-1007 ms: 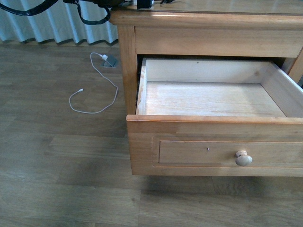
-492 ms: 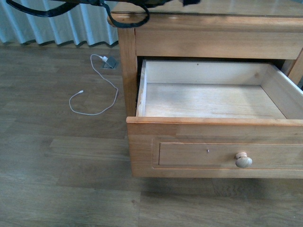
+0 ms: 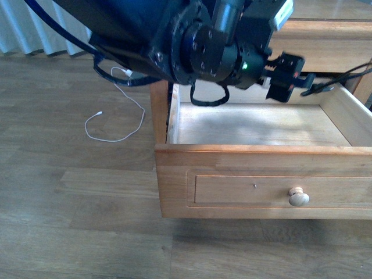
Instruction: Put charger into drawer
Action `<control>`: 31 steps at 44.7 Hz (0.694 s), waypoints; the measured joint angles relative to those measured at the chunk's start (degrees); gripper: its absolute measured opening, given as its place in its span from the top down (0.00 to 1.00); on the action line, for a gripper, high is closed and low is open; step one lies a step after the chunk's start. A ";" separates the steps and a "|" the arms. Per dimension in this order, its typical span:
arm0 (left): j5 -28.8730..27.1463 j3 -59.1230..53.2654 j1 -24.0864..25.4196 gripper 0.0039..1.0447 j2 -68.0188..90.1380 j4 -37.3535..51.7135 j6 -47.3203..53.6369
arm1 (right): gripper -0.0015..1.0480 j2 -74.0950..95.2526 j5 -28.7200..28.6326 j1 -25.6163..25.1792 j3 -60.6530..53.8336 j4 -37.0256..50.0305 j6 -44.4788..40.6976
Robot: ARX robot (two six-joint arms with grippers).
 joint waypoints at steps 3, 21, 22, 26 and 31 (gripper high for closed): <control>-1.46 0.44 -0.04 0.39 1.57 -0.17 0.94 | 0.08 0.00 0.00 0.00 0.00 0.00 0.02; -17.75 -9.42 0.28 0.06 -10.40 9.42 0.42 | 0.08 0.00 0.00 0.00 0.00 0.00 0.00; -19.12 -10.88 0.44 0.06 -12.02 10.10 0.39 | 0.08 0.00 0.02 0.00 0.00 0.00 0.02; -23.28 -16.44 1.57 0.06 -18.80 12.13 0.35 | 0.08 0.00 0.00 0.00 0.00 0.00 0.00; -28.70 -25.22 4.13 0.06 -29.35 13.55 0.79 | 0.08 0.00 0.02 0.00 0.00 0.00 0.02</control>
